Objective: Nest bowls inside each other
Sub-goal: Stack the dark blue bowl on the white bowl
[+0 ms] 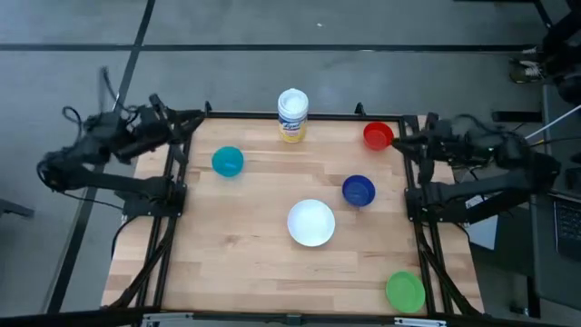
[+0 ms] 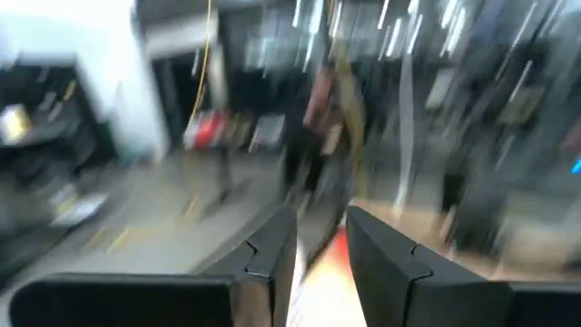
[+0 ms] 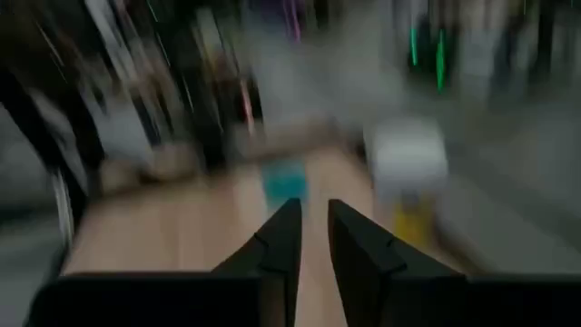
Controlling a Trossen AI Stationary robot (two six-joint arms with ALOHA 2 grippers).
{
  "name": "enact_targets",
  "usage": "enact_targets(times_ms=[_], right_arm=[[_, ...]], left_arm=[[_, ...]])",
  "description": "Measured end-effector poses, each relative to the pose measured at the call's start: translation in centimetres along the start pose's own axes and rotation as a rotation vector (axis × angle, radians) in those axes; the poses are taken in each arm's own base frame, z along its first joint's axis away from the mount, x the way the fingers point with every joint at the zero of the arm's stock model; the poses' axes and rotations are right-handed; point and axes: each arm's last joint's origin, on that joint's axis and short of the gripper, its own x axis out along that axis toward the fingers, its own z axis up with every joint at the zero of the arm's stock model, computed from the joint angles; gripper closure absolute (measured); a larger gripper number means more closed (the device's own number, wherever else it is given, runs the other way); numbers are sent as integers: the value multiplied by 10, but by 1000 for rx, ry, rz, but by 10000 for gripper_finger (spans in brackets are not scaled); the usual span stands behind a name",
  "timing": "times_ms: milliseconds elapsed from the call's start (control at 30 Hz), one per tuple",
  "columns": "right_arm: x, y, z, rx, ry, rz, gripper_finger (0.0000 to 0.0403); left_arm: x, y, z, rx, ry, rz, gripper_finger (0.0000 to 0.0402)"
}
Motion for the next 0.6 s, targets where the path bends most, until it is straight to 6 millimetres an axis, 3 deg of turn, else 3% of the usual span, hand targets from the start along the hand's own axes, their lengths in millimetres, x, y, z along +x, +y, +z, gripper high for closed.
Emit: enact_targets(times_ms=[133,200,267,400,600], right_arm=[[6,2,-18,108,584,-66,343],[19,7,-27,143,755,-60,343],[35,12,-34,180,801,-17,341],[70,21,-47,243,733,27,330],[117,19,-94,357,845,-107,297]], left_arm=[[7,-2,13,87,220,36,307],[10,-4,13,92,233,22,307],[11,-5,11,95,236,10,307],[9,-4,9,78,215,6,307],[0,-1,9,28,188,-59,307]])
